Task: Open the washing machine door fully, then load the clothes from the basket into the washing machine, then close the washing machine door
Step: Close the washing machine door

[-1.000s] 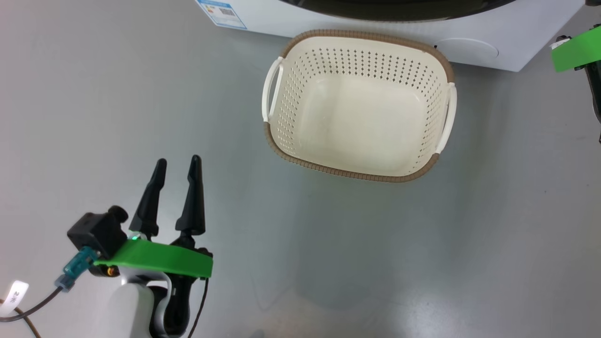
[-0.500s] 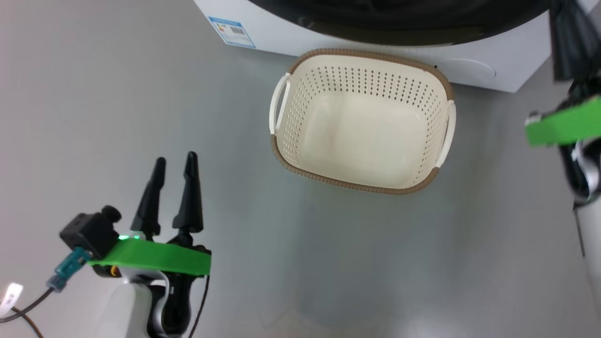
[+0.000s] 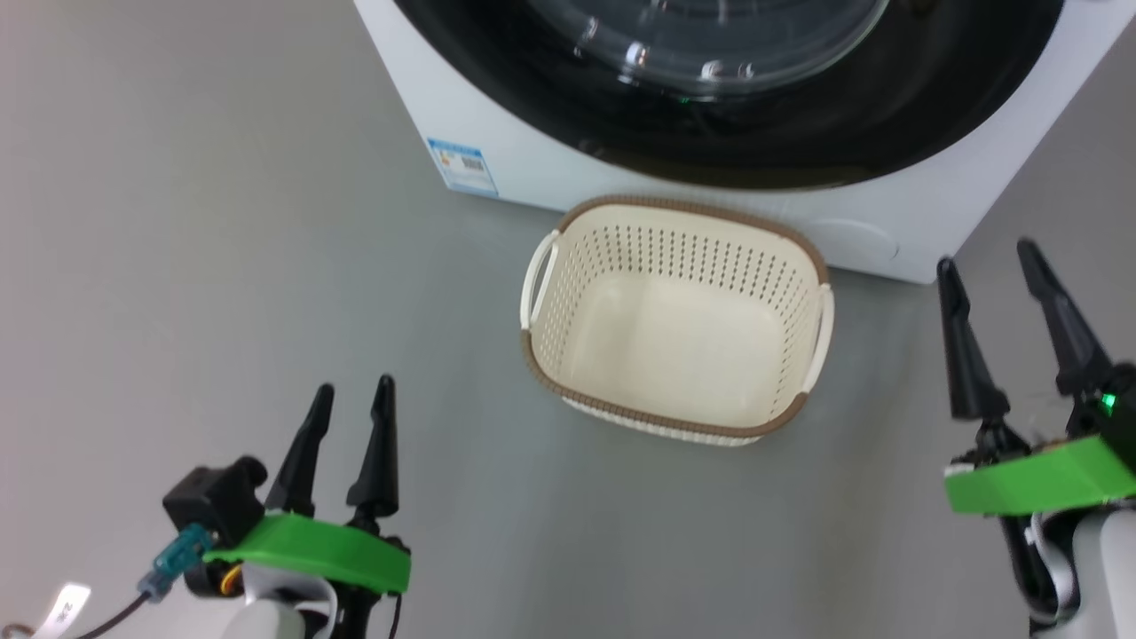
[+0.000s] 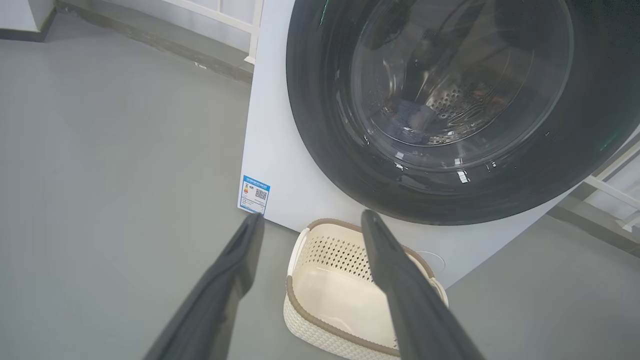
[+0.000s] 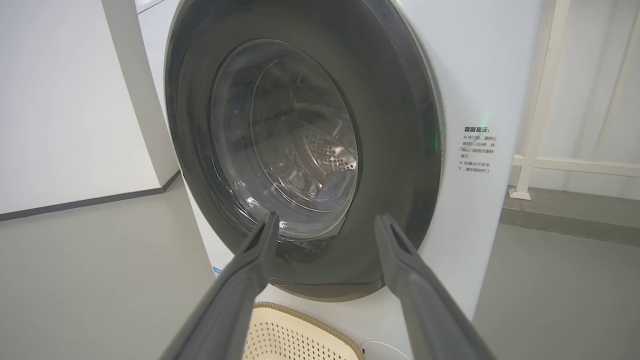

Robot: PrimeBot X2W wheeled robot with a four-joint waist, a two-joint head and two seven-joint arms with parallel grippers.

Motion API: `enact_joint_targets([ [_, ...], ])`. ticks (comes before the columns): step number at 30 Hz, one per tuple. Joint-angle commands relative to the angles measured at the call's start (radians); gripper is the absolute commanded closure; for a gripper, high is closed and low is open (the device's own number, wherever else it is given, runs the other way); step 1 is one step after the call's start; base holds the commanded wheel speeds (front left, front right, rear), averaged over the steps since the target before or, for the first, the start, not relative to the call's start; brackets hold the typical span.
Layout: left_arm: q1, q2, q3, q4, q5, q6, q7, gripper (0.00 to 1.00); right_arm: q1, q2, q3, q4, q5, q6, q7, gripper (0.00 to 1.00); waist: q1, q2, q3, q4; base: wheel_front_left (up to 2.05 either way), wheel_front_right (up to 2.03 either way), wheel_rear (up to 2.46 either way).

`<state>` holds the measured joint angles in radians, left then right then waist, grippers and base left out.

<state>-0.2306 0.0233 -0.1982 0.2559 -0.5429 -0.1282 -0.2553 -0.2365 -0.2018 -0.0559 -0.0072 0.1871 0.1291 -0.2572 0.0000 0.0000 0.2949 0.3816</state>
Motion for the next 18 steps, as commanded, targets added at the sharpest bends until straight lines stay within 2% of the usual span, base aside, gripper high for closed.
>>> enact_joint_targets([
  [1,0.013,0.027,0.043,-0.014,0.019,-0.002,-0.006,0.00,0.032,0.012,0.015,-0.039,-0.003,0.002,-0.005,0.00,0.0000,0.0000,-0.070,-0.036,0.00,0.00,0.00],
  [8,0.068,0.027,0.100,-0.011,0.085,-0.002,-0.006,0.00,0.123,0.055,0.000,-0.092,-0.014,0.002,-0.005,0.00,0.0000,0.0000,-0.124,-0.114,0.00,0.00,0.00],
  [18,0.115,0.027,0.172,-0.023,0.138,-0.002,-0.006,0.00,0.199,0.093,-0.030,-0.119,-0.019,0.002,-0.005,0.00,0.0000,0.0000,-0.193,-0.187,0.00,0.00,0.00],
])
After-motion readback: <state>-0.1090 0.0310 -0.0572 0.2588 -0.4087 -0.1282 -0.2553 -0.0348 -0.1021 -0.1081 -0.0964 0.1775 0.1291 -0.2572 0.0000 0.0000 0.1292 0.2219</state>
